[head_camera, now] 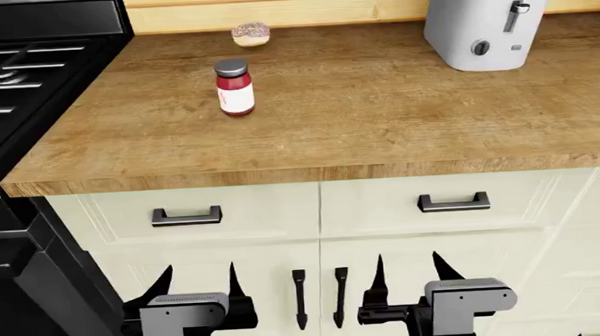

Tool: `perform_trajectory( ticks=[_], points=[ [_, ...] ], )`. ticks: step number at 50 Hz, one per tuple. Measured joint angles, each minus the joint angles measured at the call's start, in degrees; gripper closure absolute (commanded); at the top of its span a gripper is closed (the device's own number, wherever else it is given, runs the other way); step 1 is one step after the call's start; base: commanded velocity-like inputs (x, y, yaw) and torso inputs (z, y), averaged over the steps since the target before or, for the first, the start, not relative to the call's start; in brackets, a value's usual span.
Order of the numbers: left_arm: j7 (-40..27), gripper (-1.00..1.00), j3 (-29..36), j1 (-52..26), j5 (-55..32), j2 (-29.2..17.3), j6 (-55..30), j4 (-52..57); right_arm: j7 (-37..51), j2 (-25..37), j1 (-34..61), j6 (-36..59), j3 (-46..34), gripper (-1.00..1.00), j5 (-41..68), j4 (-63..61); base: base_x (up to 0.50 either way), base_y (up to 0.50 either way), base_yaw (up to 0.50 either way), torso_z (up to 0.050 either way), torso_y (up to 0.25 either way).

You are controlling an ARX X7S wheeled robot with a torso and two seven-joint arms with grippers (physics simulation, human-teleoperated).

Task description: Pick the salsa and bar from the counter and place them in the cabinets closest to them.

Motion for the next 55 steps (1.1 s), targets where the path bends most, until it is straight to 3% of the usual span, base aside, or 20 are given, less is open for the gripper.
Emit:
perform_trajectory(
  ticks=[9,26,34,43,55],
  points=[
    [-0.5,-1.0,0.5,0.0,-2.3,-1.4,-4.5,5.1,1.0,1.4,-0.2,3.5,-1.4,-1.0,0.5,-4.9,0.0,0.0,0.0,0.0,0.0],
    [-3.7,-1.0,-0.2,-12.2,-6.5,-7.0,-36.1,33.7,-0.3,6.3,8.2,30.5,-5.9,-1.0,-1.5,-33.1,0.41,0.05,0.0,0.037,0.013],
    [-4.6,-1.0,-2.6,-18.4,-8.1,-8.8,-47.0,42.4,-0.5,8.1,13.7,43.0,-8.9,-1.0,-3.6,-42.7,0.02,0.35,0.0,0.05,0.0],
    [-5.2,-1.0,-5.1,-22.7,-9.2,-10.6,-54.2,47.9,-0.6,9.4,17.7,51.9,-11.3,-1.0,-5.1,-49.5,0.0,0.5,0.0,0.05,0.003],
    [-5.6,-1.0,-6.4,-25.2,-9.9,-12.1,-58.3,50.9,-0.6,10.4,19.9,57.0,-12.4,-1.0,-5.9,-54.0,0.0,0.5,0.0,0.05,0.014]
  ],
)
